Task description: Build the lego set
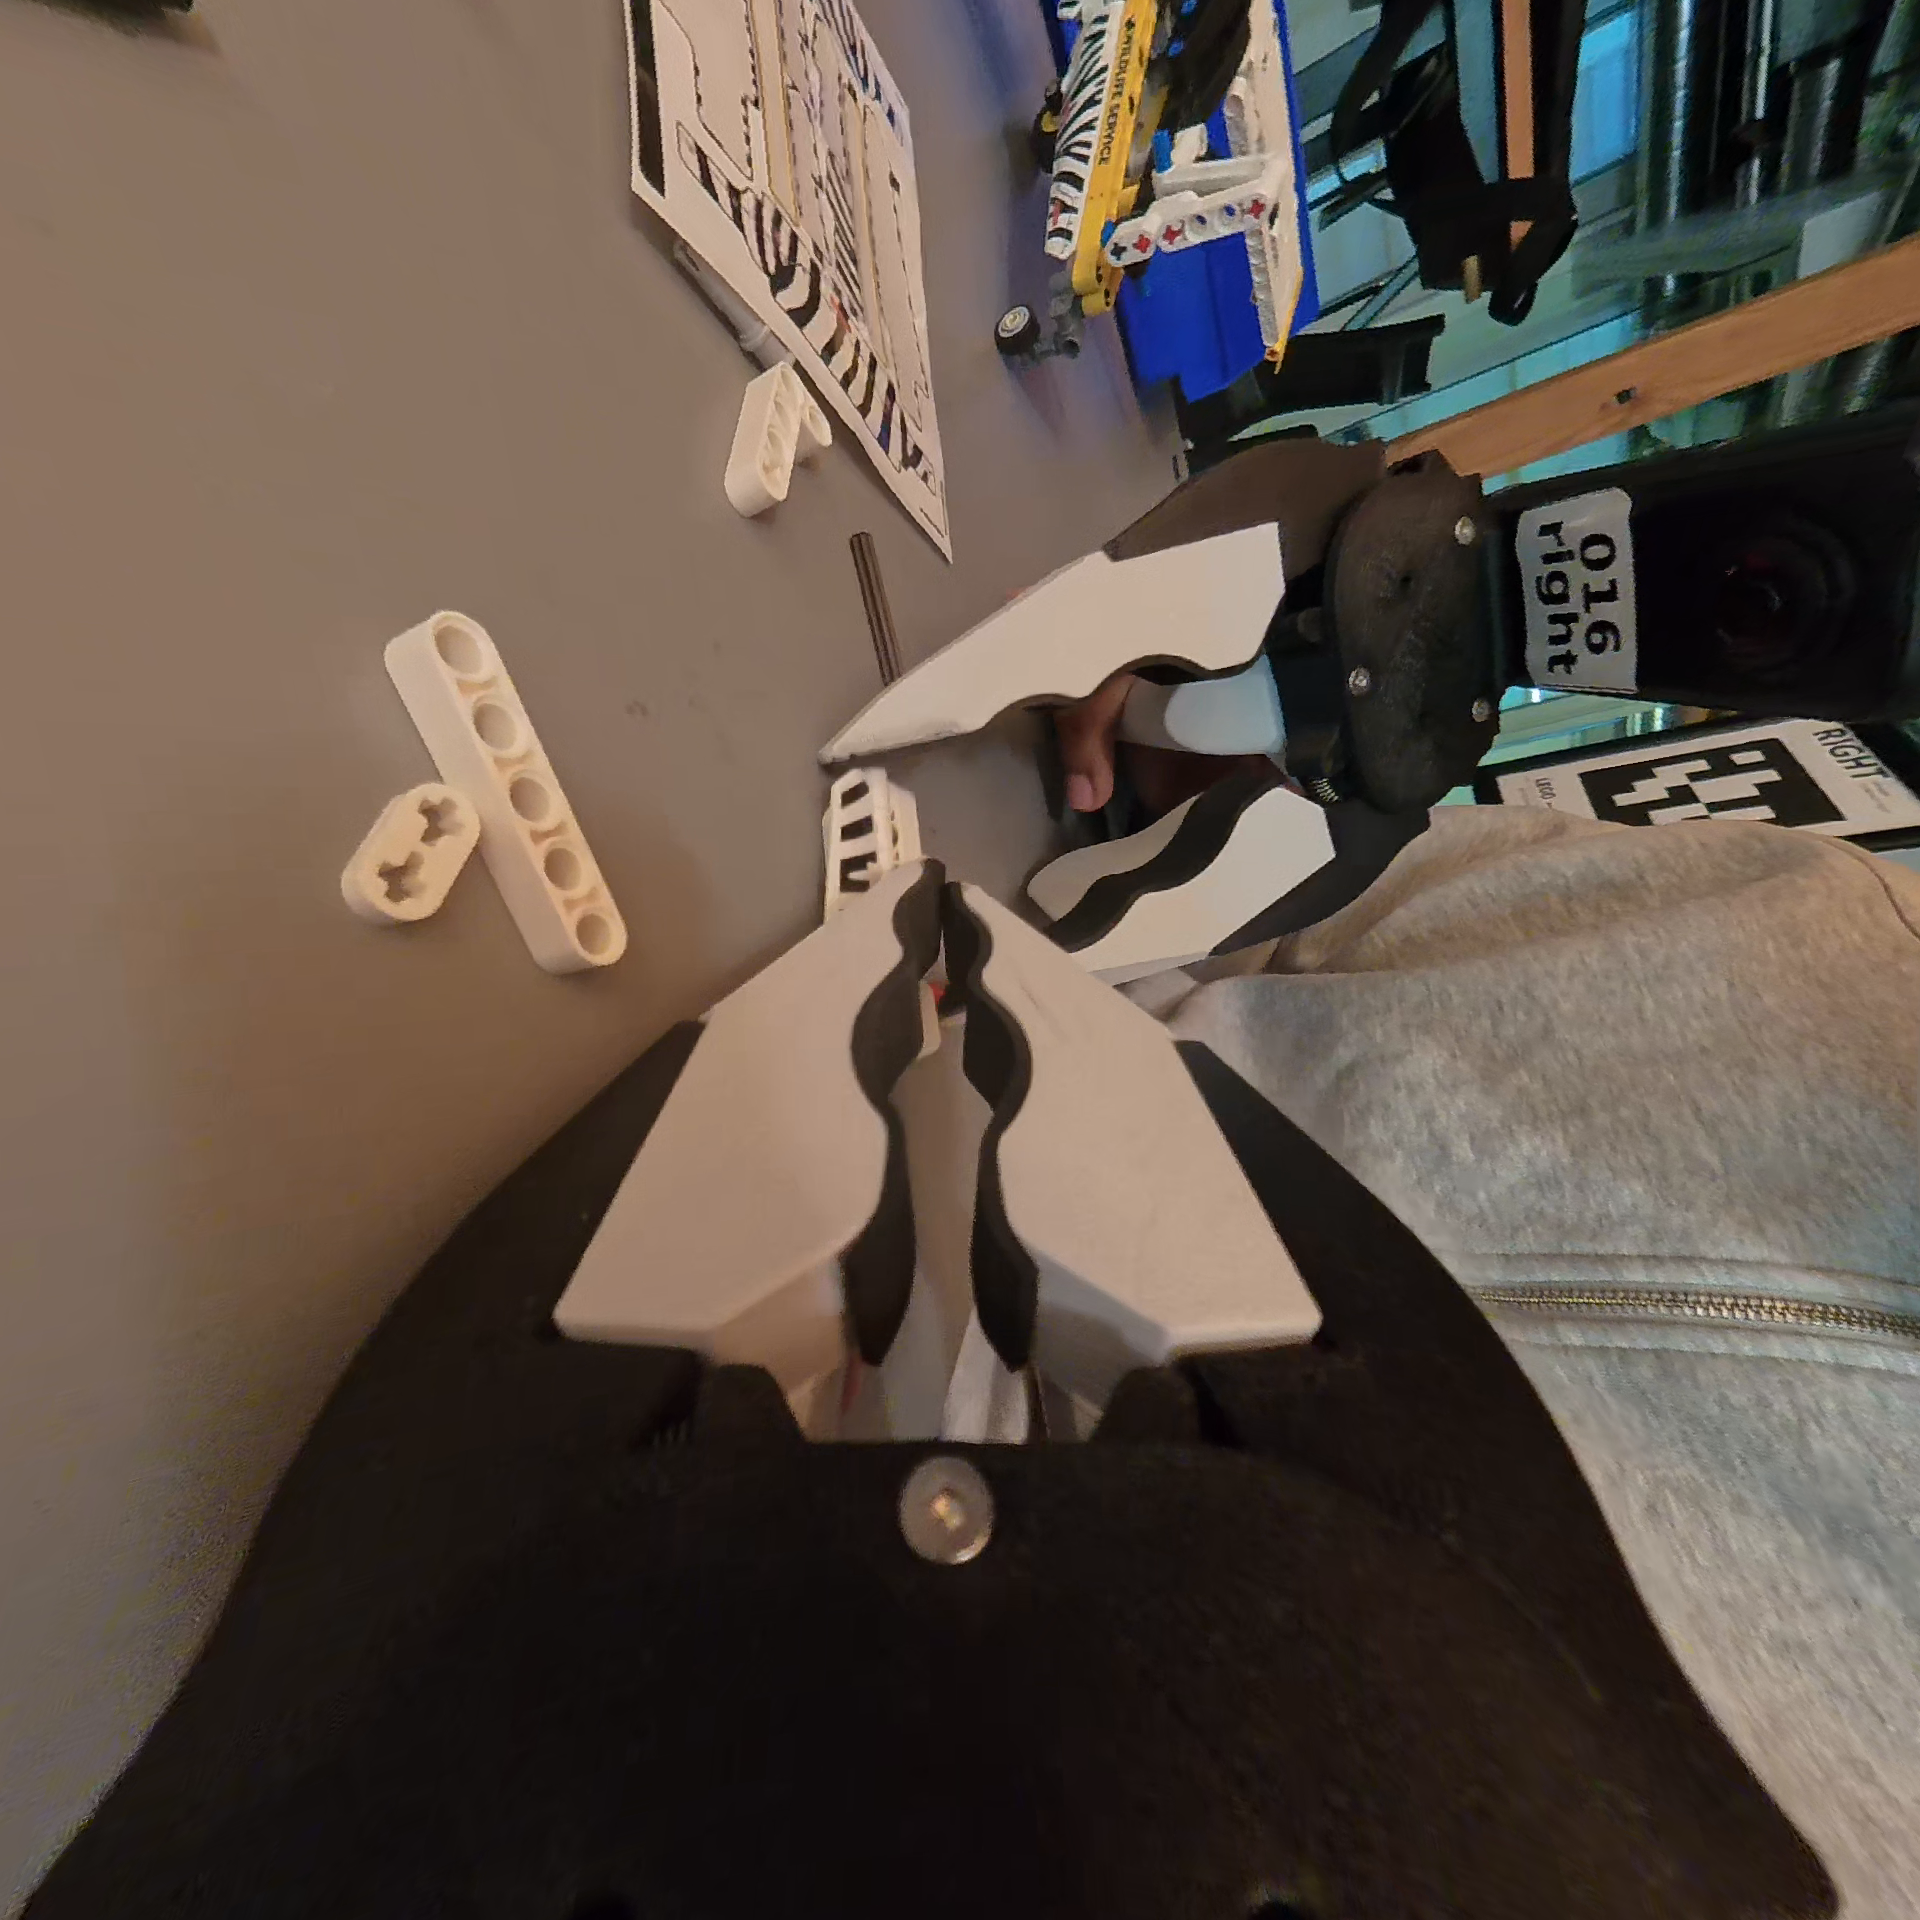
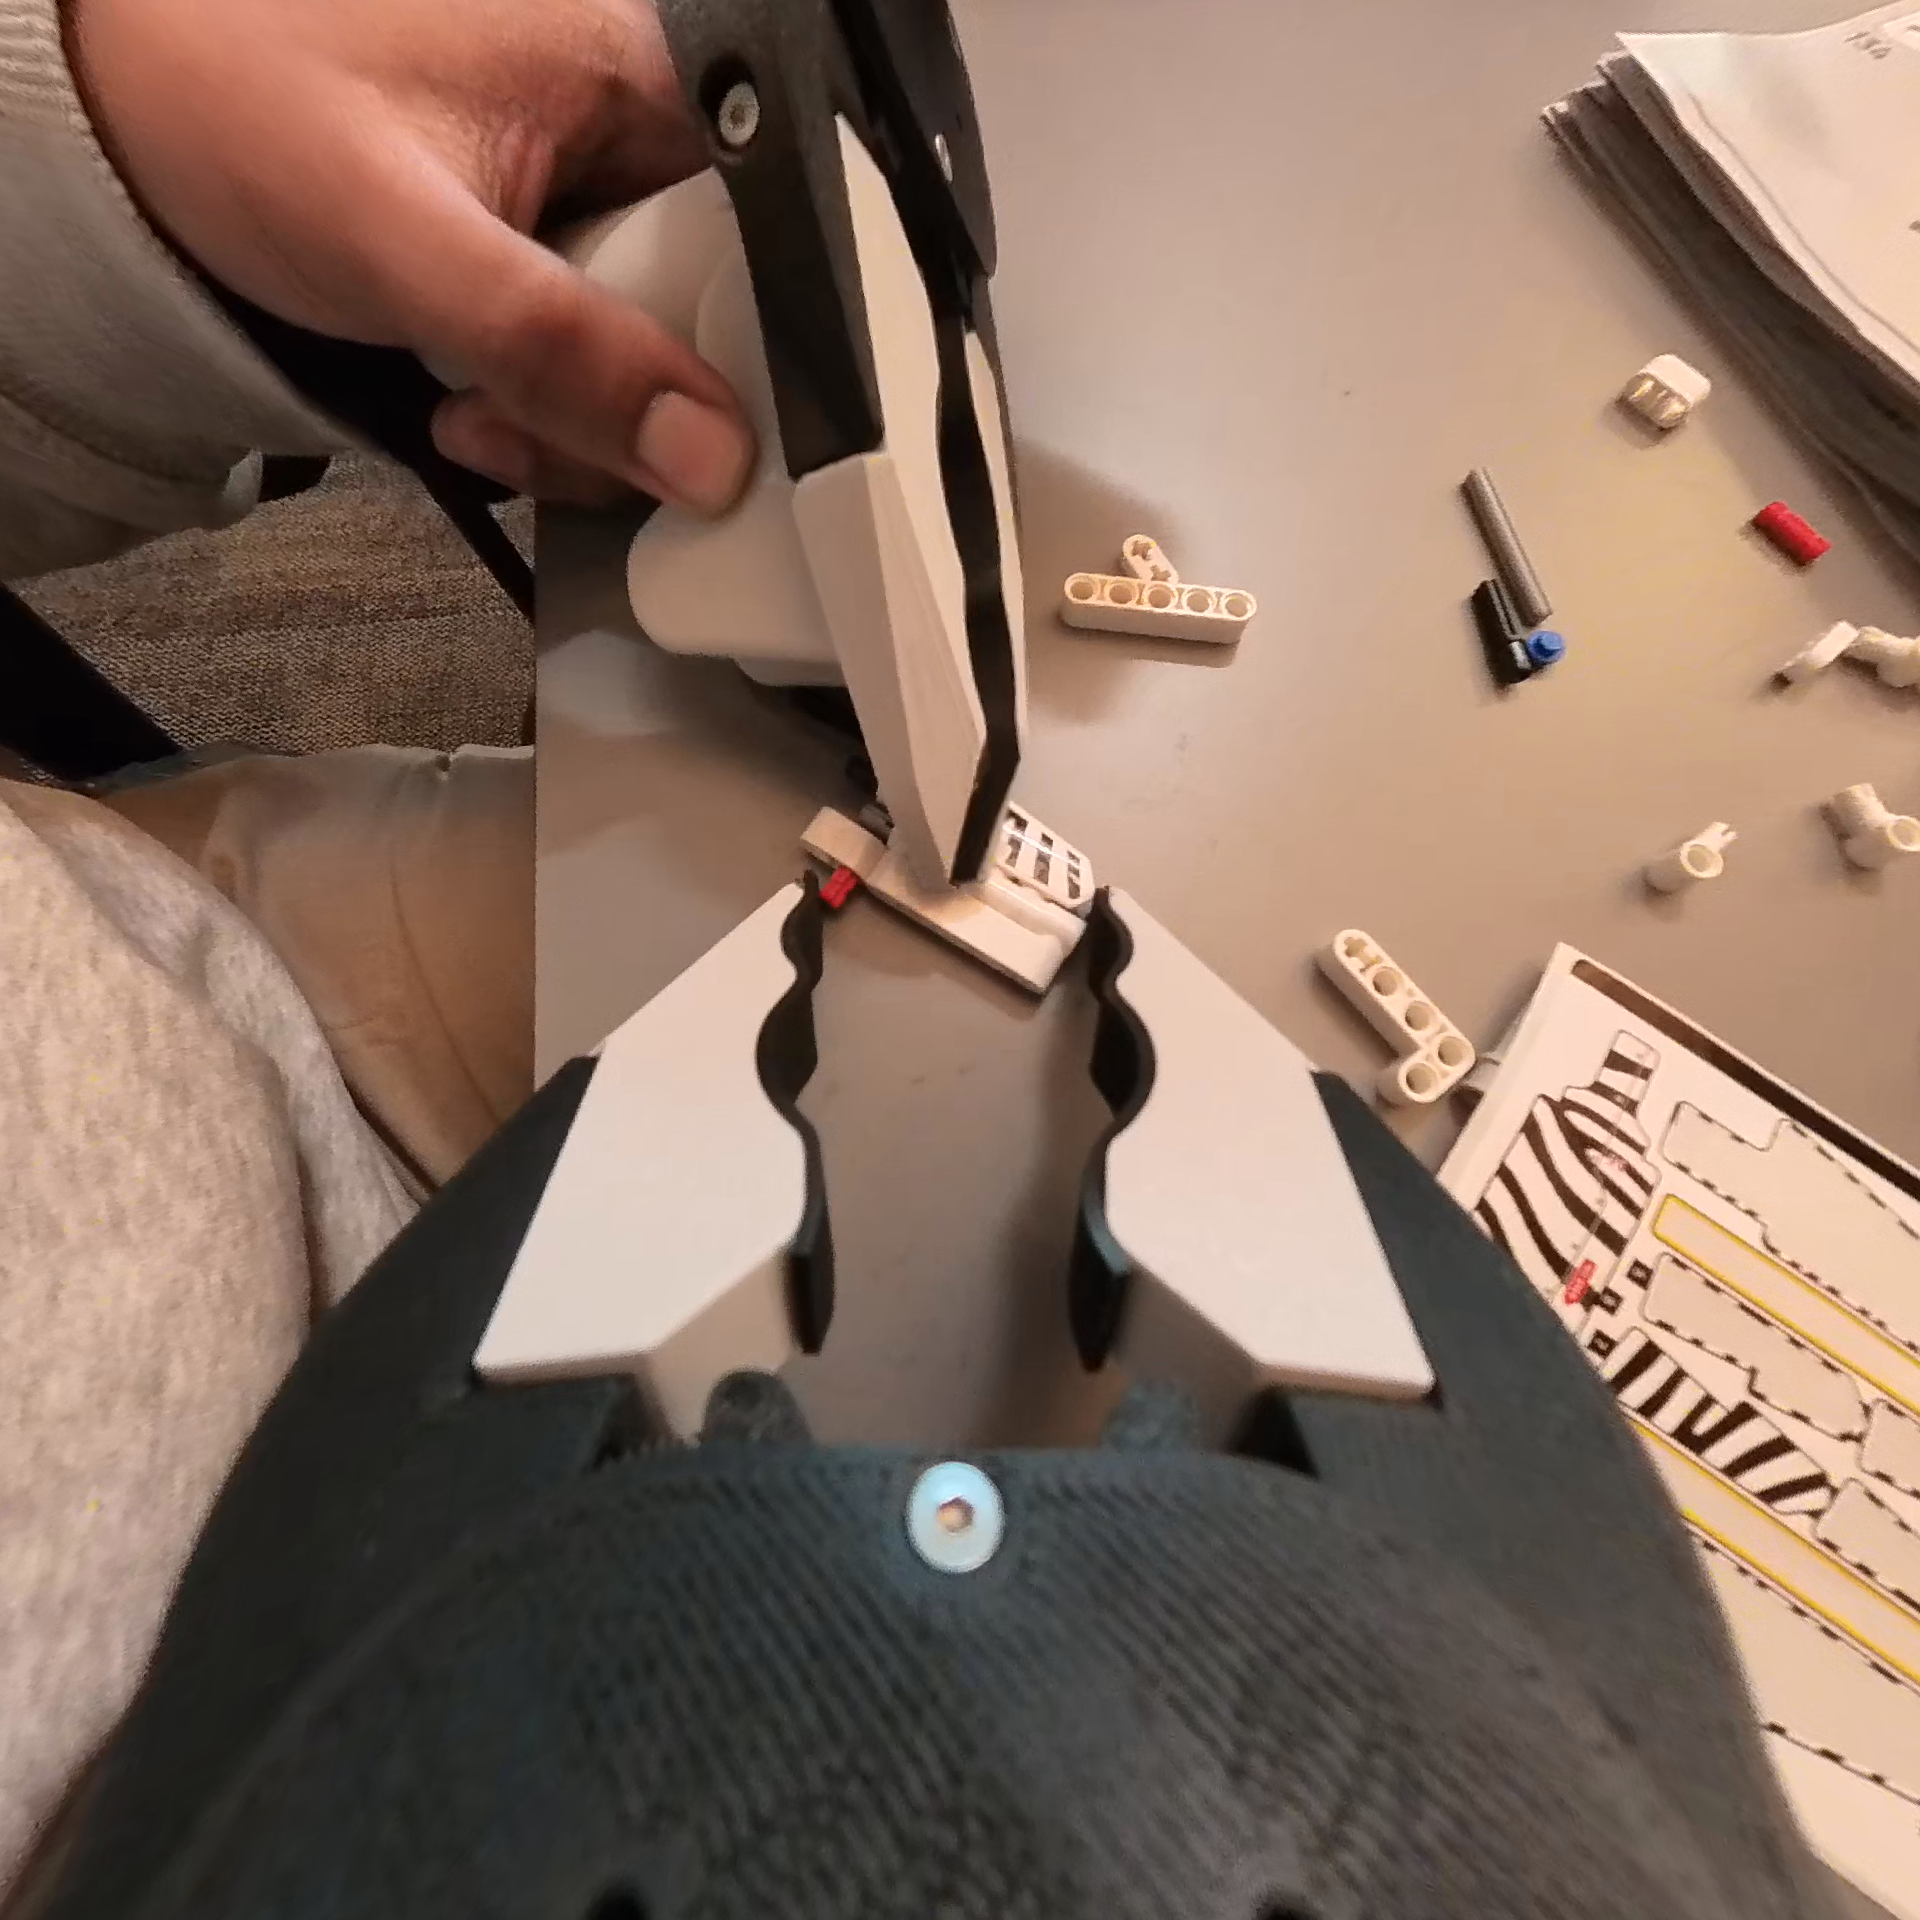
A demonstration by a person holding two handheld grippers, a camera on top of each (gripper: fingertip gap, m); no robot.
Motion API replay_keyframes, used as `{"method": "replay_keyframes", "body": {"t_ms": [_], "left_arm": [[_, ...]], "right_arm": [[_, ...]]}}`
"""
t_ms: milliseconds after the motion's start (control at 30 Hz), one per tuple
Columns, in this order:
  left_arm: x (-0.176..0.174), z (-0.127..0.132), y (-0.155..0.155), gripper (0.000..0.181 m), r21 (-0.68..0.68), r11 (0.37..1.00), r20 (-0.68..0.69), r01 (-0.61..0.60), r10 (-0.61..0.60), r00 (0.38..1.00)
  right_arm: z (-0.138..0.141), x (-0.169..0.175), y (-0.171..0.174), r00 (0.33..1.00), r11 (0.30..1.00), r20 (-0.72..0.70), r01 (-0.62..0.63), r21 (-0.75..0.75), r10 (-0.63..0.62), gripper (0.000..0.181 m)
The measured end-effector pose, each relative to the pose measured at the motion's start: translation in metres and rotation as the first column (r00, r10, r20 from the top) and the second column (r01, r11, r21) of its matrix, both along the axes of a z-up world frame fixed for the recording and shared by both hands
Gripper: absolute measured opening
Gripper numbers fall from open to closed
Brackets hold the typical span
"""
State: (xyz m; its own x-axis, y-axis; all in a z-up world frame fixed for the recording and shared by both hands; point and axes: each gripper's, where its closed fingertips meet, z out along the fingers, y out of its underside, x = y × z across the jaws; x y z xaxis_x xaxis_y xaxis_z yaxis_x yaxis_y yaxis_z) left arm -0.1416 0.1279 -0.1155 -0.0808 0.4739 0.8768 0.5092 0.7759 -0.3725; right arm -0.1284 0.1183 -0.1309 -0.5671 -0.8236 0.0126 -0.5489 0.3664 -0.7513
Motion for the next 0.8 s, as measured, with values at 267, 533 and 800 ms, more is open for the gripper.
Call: {"method": "replay_keyframes", "body": {"t_ms": [267,533,800], "left_arm": [[0.007,0.021,-0.014,0.0,0.009,0.999,-0.137,-0.038,0.039,0.99],[0.021,0.016,-0.027,0.0,-0.074,0.994,-0.044,-0.082,0.079,0.996],[0.032,-0.012,-0.029,0.0,-0.133,0.989,0.141,-0.071,0.09,0.986]], "right_arm": [[0.001,-0.005,-0.004,1.0,0.999,-0.016,0.023,-0.031,-0.023,0.064],[0.021,-0.009,0.005,0.998,0.99,0.046,0.051,-0.128,-0.045,0.043],[0.005,0.012,0.025,0.999,1.0,0.034,0.013,-0.01,-0.012,0.021]]}}
